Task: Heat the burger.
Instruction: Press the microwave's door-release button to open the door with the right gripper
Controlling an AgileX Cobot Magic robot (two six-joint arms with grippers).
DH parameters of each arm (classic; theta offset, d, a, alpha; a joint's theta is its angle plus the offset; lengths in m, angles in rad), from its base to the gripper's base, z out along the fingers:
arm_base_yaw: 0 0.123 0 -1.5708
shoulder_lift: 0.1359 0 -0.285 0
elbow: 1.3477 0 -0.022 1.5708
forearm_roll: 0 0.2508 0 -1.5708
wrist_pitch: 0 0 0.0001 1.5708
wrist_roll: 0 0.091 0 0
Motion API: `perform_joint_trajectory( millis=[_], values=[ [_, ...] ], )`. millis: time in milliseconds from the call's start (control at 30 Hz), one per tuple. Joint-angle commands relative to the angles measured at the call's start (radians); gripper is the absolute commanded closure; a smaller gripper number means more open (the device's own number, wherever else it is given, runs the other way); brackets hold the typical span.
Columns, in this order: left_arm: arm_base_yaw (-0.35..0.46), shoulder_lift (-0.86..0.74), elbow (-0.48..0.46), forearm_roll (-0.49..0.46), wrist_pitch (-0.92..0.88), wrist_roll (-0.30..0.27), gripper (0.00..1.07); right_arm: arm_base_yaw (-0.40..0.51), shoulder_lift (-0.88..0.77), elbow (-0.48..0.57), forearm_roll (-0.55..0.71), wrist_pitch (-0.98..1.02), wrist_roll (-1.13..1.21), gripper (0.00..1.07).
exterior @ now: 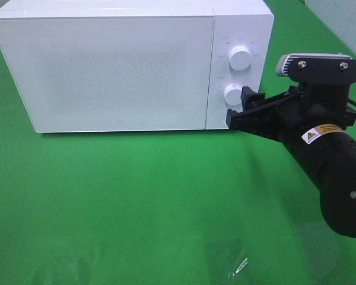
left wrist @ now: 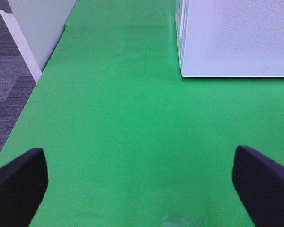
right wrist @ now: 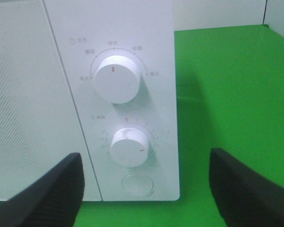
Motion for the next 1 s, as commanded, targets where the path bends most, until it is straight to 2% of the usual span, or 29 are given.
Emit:
perform_joint_trajectory(
  millis=[33, 267, 300, 333, 367, 400, 433, 467, 533, 633, 667, 700, 733, 767, 800, 833, 900, 1000],
  values=[
    [0.001, -0.017, 0.001, 0.0, -0.003, 0.001, 0.09, 0.029, 0.009, 0.0, 0.02, -0.026, -0.002, 0.34],
    [0.001, -0.017, 0.001, 0.0, -0.003, 0.001, 0.09, 0.049, 0.032, 0.0, 0.019, -0.02, 0.1, 0.35],
    [0.001, -0.017, 0.001, 0.0, -0.003, 0.001, 0.09, 0.049, 0.032, 0.0, 0.019, -0.021, 0.206, 0.36],
    [0.001, -0.017, 0.001, 0.0, -0.003, 0.001, 0.09, 0.049, 0.032, 0.0, 0.019, -0.021, 0.206, 0.36],
    [0.001, -0.017, 0.001, 0.0, -0.003, 0.001, 0.09, 0.049, 0.032, 0.0, 0.019, -0.021, 0.35, 0.39],
    [0.001, -0.017, 0.001, 0.0, -0.003, 0.001, 0.09, 0.049, 0.032, 0.0, 0.019, -0.021, 0.35, 0.39],
    [0.001, -0.017, 0.001, 0.0, -0.003, 0.001, 0.09, 0.049, 0.032, 0.0, 0.019, -0.02, 0.494, 0.43],
    [0.001, -0.017, 0.001, 0.0, -0.003, 0.001, 0.09, 0.049, 0.032, 0.0, 0.019, -0.02, 0.494, 0.43],
    [0.001, -0.017, 0.001, 0.0, -0.003, 0.001, 0.09, 0.049, 0.032, 0.0, 0.019, -0.02, 0.804, 0.53],
    [0.001, -0.017, 0.001, 0.0, -0.003, 0.001, 0.09, 0.049, 0.032, 0.0, 0.019, -0.02, 0.888, 0.56],
    [0.001, -0.017, 0.001, 0.0, -0.003, 0.001, 0.09, 0.049, 0.032, 0.0, 0.019, -0.02, 1.047, 0.62],
    [0.001, -0.017, 0.001, 0.0, -0.003, 0.001, 0.09, 0.049, 0.032, 0.0, 0.019, -0.02, 1.047, 0.62],
    [0.001, -0.017, 0.001, 0.0, -0.003, 0.001, 0.09, 0.049, 0.032, 0.0, 0.018, -0.02, 1.214, 0.69],
    [0.001, -0.017, 0.001, 0.0, -0.003, 0.001, 0.09, 0.049, 0.032, 0.0, 0.018, -0.02, 1.214, 0.69],
    [0.001, -0.017, 0.001, 0.0, -0.003, 0.001, 0.09, 0.049, 0.032, 0.0, 0.015, -0.015, 1.387, 0.78],
    [0.001, -0.017, 0.001, 0.0, -0.003, 0.001, 0.09, 0.049, 0.032, 0.0, 0.015, -0.015, 1.387, 0.78],
    [0.001, -0.017, 0.001, 0.0, -0.003, 0.001, 0.09, 0.049, 0.032, 0.0, 0.016, -0.003, 1.508, 0.91],
    [0.001, -0.017, 0.001, 0.0, -0.003, 0.001, 0.09, 0.049, 0.032, 0.0, 0.019, 0.011, 1.523, 0.94]
  ],
)
